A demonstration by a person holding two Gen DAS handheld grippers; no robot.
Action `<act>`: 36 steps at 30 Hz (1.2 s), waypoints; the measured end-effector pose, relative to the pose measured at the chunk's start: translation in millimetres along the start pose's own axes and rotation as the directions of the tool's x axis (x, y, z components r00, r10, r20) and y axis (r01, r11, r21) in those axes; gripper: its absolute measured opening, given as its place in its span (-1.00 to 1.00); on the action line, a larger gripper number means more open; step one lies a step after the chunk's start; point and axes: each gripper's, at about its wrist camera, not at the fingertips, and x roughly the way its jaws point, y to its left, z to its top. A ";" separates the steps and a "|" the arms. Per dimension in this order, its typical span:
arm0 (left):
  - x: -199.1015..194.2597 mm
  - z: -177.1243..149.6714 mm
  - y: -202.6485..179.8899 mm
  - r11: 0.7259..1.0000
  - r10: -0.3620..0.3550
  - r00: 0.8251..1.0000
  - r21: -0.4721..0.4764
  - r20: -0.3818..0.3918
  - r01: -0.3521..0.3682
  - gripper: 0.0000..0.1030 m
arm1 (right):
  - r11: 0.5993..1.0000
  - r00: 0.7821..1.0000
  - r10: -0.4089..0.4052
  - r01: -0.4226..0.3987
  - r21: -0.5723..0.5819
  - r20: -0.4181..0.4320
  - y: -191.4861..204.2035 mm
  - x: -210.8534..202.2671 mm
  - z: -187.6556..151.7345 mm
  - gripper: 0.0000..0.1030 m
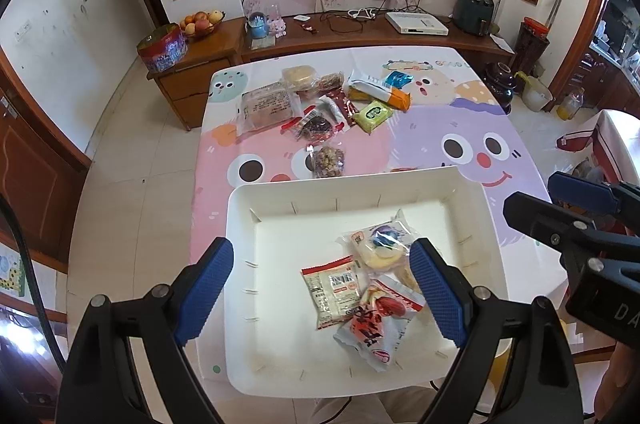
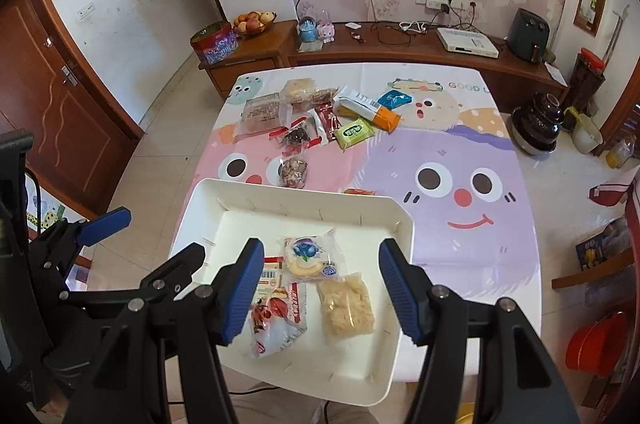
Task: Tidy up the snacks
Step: 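Grasp the clear printed bread bag with the left gripper while the right grasps the orange-white bar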
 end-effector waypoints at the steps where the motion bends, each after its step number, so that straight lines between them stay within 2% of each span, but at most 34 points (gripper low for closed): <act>1: 2.8 1.3 2.1 1.000 0.002 1.000 0.001 -0.005 -0.002 0.73 | 1.000 1.000 0.000 0.000 0.001 -0.003 0.1 2.0 1.6 0.17; 6: 14.2 8.2 9.7 0.999 0.018 1.000 0.029 -0.016 -0.017 0.73 | 1.000 1.000 -0.002 0.002 -0.001 -0.019 3.8 13.9 13.1 0.17; 10: 27.3 21.9 17.2 0.993 0.044 0.999 0.109 -0.013 -0.042 0.73 | 1.000 1.000 -0.014 0.013 -0.025 -0.023 6.4 26.1 28.1 0.17; 14: 41.7 47.7 31.4 0.983 0.041 0.999 0.177 -0.018 -0.037 0.73 | 0.998 0.999 -0.026 0.024 -0.063 -0.030 4.7 40.7 54.6 0.17; 18: 54.7 86.0 46.9 0.959 0.038 0.999 0.280 0.016 -0.040 0.73 | 0.995 0.999 -0.013 0.009 -0.100 -0.043 -2.9 52.3 94.5 0.17; 24: 98.4 151.7 72.2 0.902 0.012 0.999 0.431 0.035 -0.026 0.76 | 0.981 0.998 -0.042 0.035 -0.191 -0.036 -15.3 81.8 166.7 0.21; 30: 179.2 198.3 86.2 0.846 -0.055 0.995 0.525 -0.079 0.088 0.76 | 0.964 0.995 -0.058 0.034 -0.265 -0.083 -35.3 153.8 213.8 0.23; 33: 217.5 205.3 88.4 0.828 -0.068 0.987 0.543 -0.144 0.137 0.76 | 0.956 0.990 -0.056 0.014 -0.294 -0.133 -45.0 196.9 222.4 0.23; 36: 256.4 206.7 88.0 0.797 -0.068 0.974 0.576 -0.216 0.184 0.76 | 0.942 0.983 -0.047 -0.016 -0.336 -0.178 -48.3 234.1 223.4 0.23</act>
